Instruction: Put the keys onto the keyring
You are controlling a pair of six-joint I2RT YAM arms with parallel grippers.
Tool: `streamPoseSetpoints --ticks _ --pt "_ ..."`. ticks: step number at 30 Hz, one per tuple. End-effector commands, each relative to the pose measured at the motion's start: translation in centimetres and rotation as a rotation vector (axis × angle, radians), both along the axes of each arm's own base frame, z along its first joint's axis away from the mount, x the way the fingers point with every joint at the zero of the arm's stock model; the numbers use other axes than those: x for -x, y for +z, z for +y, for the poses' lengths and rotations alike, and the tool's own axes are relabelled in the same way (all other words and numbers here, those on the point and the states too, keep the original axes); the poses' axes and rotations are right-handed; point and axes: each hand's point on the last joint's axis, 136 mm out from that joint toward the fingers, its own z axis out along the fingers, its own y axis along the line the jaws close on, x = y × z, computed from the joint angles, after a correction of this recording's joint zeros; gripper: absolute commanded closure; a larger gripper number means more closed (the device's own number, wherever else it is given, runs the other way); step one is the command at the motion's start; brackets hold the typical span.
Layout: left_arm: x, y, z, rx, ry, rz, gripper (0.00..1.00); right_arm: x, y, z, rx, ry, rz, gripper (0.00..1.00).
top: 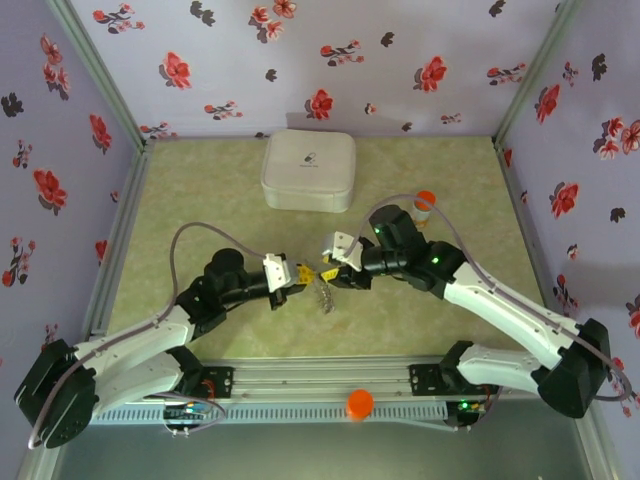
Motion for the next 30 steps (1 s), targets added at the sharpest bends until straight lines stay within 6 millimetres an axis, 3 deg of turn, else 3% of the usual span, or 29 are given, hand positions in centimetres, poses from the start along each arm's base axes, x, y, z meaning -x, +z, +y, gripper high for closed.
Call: streamPoseSetpoints --ticks 1,16,27,30 --pt "0.7 2.3 -0.3 0.102 -0.036 -0.057 1.0 0.7 0.8 0.6 -0.068 0.029 0.035 0.66" --pt "0.8 2.6 -0.5 0.15 -0.044 -0.044 1.0 1.1 -0.3 1.6 -0.066 0.084 0.099 0.72" --pt "0.7 2.1 -0.2 0.119 -0.03 -0.048 1.0 1.0 -0.5 1.5 -0.055 0.073 0.096 0.97" --pt "0.4 2.0 -0.1 0.103 -0.015 -0.054 0.86 1.0 -0.5 1.5 -0.037 0.076 0.081 1.0"
